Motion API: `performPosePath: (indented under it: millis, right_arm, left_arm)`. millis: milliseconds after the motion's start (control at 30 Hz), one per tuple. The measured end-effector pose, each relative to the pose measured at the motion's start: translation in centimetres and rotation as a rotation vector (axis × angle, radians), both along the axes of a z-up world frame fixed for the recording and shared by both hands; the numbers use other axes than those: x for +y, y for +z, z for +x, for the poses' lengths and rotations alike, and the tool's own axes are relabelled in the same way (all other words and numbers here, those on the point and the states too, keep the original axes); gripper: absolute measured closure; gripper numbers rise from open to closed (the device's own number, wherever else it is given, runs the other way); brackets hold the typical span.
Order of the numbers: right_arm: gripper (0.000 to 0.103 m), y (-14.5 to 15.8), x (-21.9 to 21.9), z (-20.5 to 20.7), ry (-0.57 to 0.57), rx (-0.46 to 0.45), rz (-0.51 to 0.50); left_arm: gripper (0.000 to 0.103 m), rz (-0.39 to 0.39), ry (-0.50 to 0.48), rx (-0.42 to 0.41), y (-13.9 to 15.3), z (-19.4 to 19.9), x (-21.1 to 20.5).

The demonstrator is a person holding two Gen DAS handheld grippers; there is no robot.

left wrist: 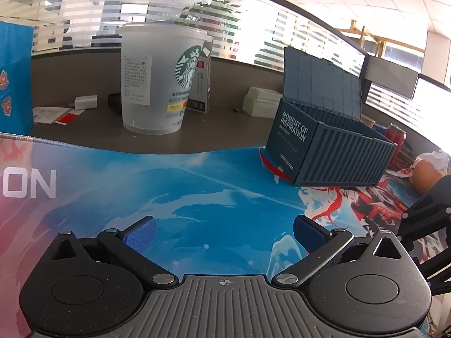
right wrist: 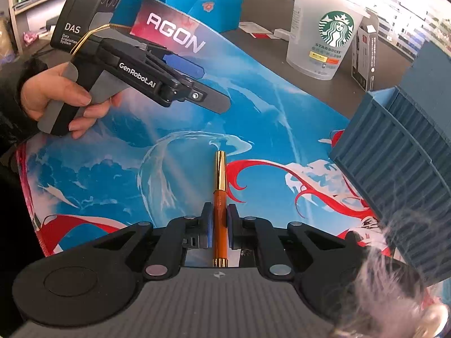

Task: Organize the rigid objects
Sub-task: 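Grasp the orange gold-tipped pen upright with the right tool, then carry the orange pen into the teal box and open the right tool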

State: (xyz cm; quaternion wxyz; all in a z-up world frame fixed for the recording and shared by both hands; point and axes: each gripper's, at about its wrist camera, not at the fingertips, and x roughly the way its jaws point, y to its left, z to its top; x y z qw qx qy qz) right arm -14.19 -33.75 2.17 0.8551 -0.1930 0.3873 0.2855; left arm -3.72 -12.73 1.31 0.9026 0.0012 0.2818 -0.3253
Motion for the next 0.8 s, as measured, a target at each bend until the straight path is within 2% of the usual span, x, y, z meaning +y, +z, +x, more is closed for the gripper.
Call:
performPosePath:
  millis: [333, 800]
  right_arm:
    - [0.094, 1.0, 0.2, -0.3, 0.017, 0.003, -0.069]
    - [0.094, 5.4, -1.7, -0.4, -0.009, -0.069, -0.154]
  left_arm:
    - [0.000, 0.003, 0.037, 0.042, -0.3, 0.5, 0.3]
    - [0.000, 0.024, 0.061, 0.062, -0.5, 0.9, 0.3]
